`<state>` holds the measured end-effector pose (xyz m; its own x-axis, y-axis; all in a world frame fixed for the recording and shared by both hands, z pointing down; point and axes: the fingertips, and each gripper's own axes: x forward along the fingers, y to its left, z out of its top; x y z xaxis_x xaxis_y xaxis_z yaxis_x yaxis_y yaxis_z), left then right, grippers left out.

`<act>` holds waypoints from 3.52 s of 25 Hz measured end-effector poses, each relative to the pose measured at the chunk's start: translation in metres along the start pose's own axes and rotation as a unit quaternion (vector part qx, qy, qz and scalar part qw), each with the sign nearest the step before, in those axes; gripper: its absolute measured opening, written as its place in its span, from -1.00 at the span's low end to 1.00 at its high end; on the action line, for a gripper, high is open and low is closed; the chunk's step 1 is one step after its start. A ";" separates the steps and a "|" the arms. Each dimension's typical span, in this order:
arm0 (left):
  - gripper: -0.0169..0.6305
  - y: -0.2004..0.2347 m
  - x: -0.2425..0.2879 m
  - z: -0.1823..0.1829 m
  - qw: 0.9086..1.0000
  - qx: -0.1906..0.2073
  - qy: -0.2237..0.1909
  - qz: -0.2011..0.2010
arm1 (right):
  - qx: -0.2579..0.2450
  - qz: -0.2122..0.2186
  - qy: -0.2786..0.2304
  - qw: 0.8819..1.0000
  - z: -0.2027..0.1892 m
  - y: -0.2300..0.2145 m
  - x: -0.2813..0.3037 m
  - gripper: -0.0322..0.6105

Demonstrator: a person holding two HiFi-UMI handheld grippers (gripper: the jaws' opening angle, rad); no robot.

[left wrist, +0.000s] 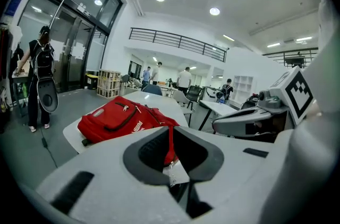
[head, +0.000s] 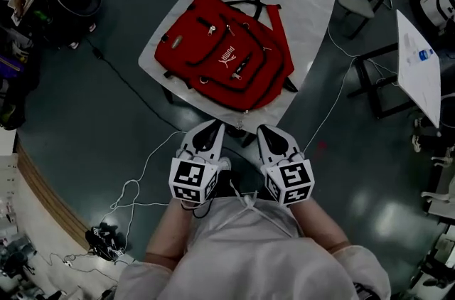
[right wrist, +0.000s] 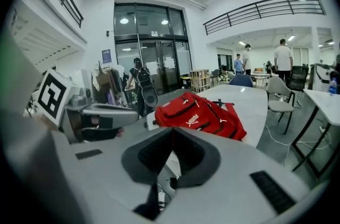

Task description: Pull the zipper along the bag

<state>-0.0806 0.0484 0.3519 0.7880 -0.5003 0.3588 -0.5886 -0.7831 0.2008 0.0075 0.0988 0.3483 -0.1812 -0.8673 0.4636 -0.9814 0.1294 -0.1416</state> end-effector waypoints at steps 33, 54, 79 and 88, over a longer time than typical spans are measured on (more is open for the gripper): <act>-0.48 -0.013 0.146 -0.182 0.972 -0.148 0.161 0.081 | -0.069 0.153 0.233 0.958 -0.129 -0.088 0.163 -0.82; -0.77 -0.001 0.155 -0.199 0.955 -0.111 0.250 0.118 | -0.072 0.153 0.268 0.948 -0.149 -0.085 0.185 -0.82; -0.88 0.013 0.143 -0.202 0.940 -0.063 0.320 0.094 | -0.085 0.147 0.302 0.938 -0.150 -0.083 0.187 -0.82; -0.88 0.034 0.135 -0.202 0.941 -0.087 0.314 0.094 | -0.105 0.136 0.309 0.936 -0.147 -0.080 0.187 -0.82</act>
<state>-0.0305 0.0281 0.5911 0.4372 -0.2652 0.8594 -0.7705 -0.6033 0.2058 0.0432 -0.0033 0.5751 -0.3641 -0.3542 0.8614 -0.8730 0.4520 -0.1831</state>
